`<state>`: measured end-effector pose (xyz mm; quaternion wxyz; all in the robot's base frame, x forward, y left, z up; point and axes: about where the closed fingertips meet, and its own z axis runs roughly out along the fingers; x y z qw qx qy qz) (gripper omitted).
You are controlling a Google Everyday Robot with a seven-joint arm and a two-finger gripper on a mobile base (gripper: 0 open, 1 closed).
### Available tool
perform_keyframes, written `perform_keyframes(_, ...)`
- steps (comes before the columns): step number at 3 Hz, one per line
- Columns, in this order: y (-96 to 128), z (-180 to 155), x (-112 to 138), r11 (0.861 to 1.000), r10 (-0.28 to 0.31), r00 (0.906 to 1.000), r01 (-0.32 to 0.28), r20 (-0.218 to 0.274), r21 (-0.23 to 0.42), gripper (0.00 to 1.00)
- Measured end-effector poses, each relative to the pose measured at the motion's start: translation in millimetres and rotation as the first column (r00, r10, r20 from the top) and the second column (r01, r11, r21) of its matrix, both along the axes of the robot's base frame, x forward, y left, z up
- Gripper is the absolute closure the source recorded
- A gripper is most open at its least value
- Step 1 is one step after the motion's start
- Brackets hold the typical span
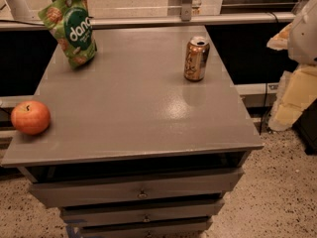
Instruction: Pick orange can
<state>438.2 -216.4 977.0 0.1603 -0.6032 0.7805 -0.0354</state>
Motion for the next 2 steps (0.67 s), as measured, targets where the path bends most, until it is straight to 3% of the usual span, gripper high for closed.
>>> perform_keyframes(2,1.4,2.6,3.1,1.0,-0.002,0.9999,0.002,0.017,0.017,0.0)
